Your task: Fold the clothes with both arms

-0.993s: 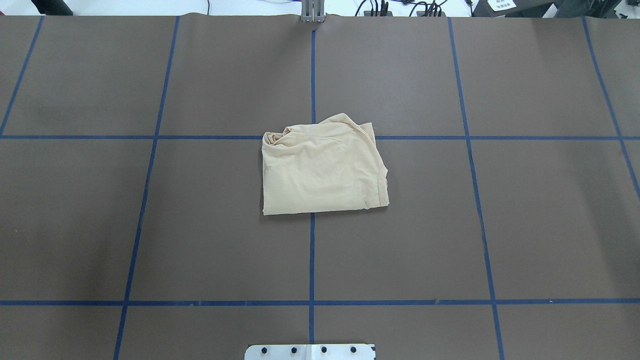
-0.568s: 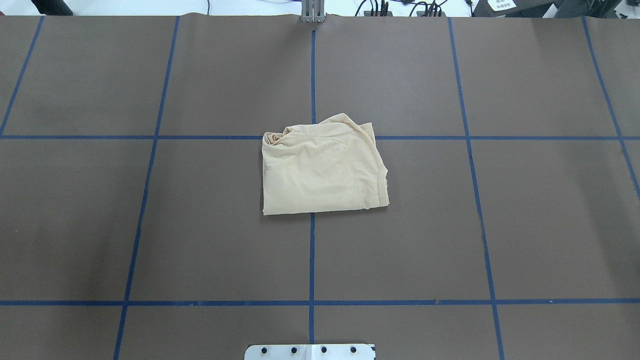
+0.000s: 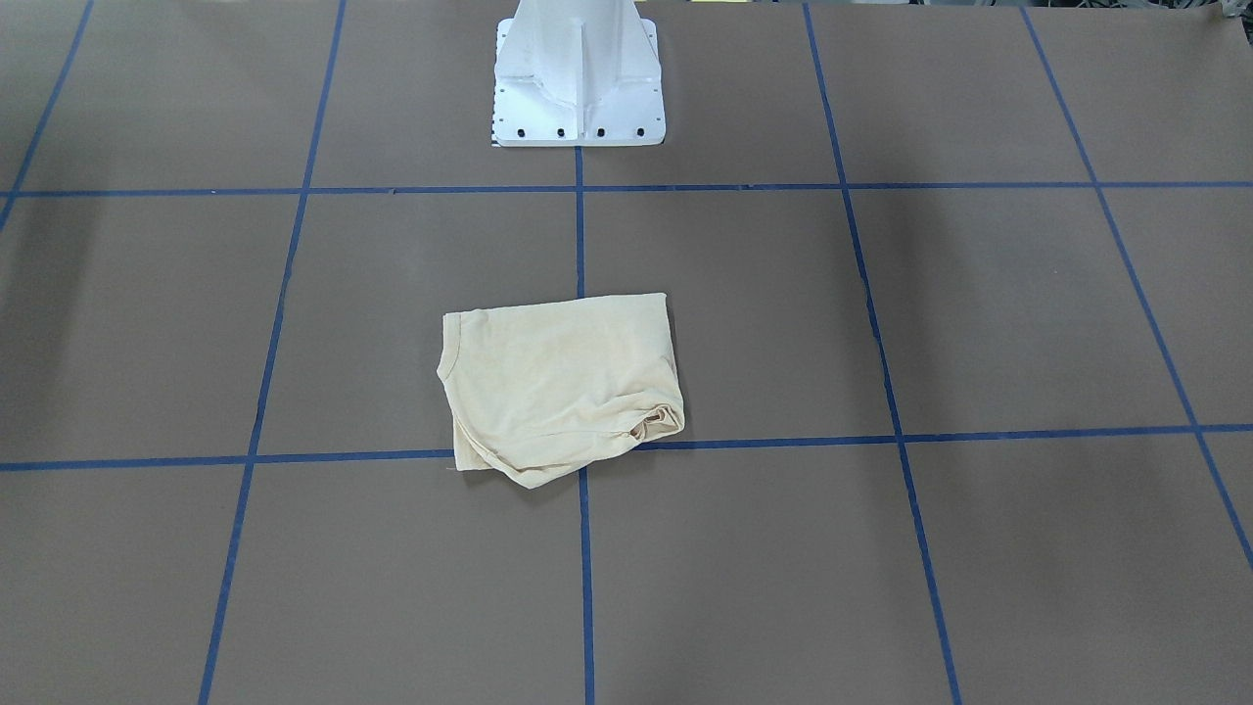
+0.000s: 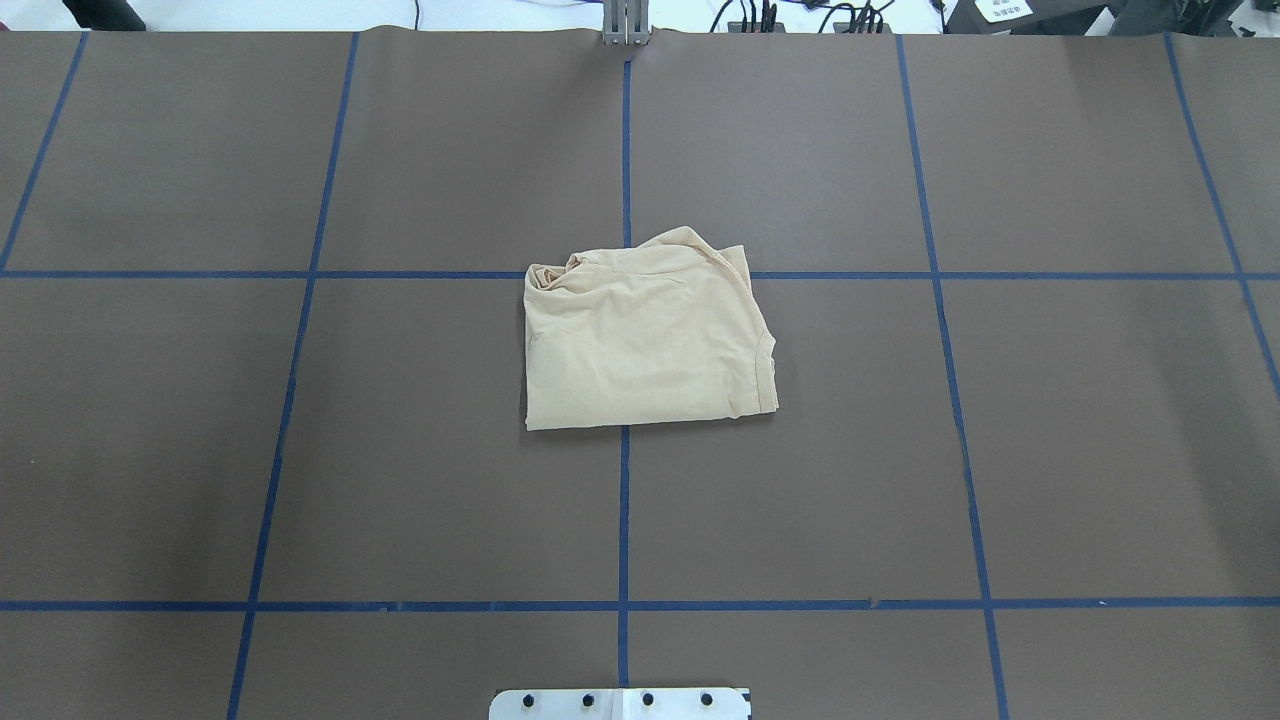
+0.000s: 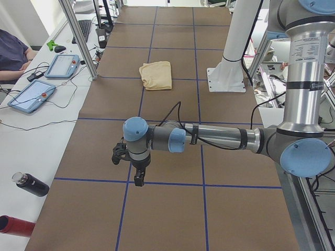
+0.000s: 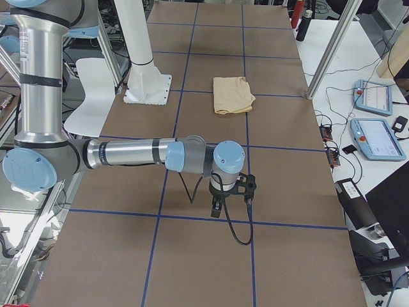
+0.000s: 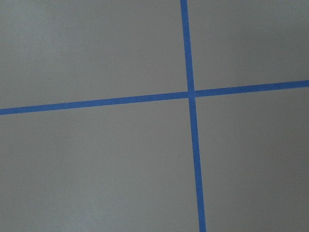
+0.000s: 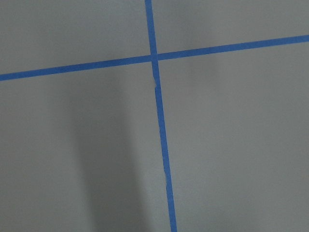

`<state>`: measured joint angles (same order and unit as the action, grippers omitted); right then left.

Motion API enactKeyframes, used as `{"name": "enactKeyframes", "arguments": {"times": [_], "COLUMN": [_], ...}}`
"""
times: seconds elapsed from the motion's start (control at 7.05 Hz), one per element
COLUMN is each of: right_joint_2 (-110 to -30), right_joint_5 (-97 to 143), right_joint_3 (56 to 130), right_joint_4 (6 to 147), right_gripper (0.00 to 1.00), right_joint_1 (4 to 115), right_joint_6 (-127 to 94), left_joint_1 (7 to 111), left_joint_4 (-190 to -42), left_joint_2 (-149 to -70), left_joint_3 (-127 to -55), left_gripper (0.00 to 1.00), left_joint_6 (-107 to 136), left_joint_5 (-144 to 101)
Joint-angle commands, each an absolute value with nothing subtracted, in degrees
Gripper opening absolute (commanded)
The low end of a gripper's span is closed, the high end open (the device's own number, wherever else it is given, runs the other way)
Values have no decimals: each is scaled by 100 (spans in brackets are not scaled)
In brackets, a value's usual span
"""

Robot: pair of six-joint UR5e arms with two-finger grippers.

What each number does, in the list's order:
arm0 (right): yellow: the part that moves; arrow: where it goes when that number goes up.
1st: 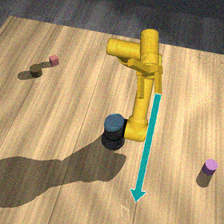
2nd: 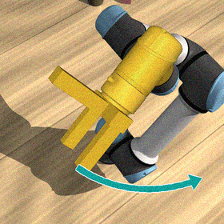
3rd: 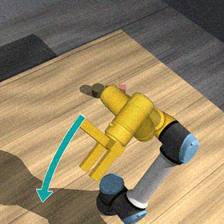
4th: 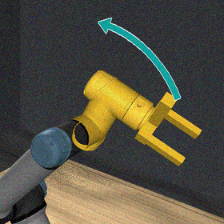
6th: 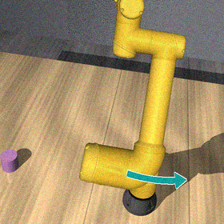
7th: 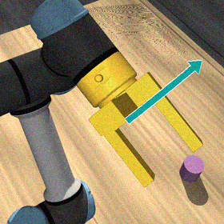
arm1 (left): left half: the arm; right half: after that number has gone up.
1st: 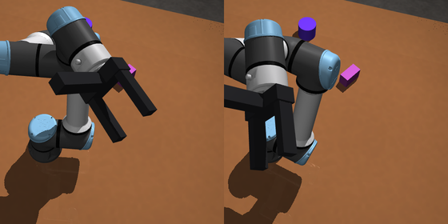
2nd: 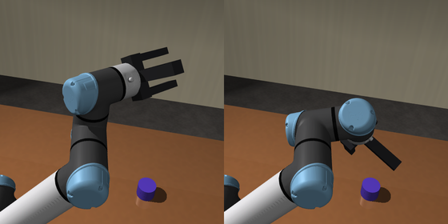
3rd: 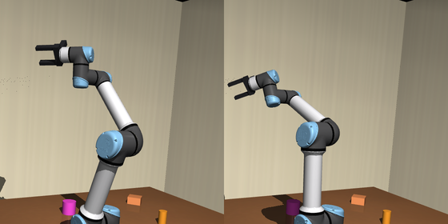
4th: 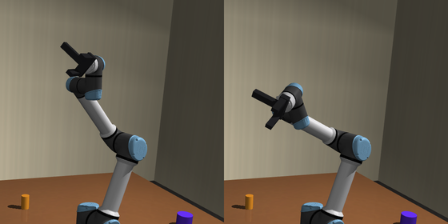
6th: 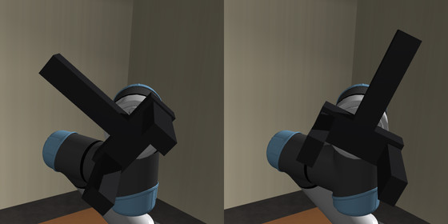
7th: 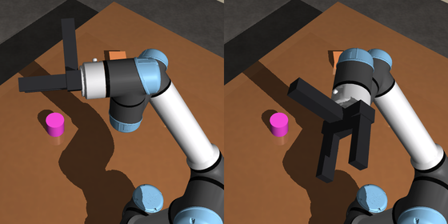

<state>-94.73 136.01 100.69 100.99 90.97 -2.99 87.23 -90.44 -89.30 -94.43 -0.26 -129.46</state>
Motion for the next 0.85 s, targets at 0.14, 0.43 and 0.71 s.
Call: {"name": "enactKeyframes", "arguments": {"times": [0.14,0.43,0.71], "right_joint_2": [-9475,-9475,-9475], "right_joint_5": [13605,13597,13597], "right_joint_3": [10063,10055,10063], "right_joint_4": [10099,10090,10090], "right_gripper": [100,100,100], "right_joint_1": [9097,9097,9097], "right_joint_6": [-299,-299,-299], "left_joint_1": [8719,8719,8727], "left_joint_4": [-9053,-9053,-9035], "left_joint_2": [-8947,-8956,-8947], "left_joint_3": [-9448,-9440,-9448], "left_gripper": [99,99,99], "left_joint_6": [-26,-26,-44], "left_joint_5": [-12964,-13034,-13060]}}
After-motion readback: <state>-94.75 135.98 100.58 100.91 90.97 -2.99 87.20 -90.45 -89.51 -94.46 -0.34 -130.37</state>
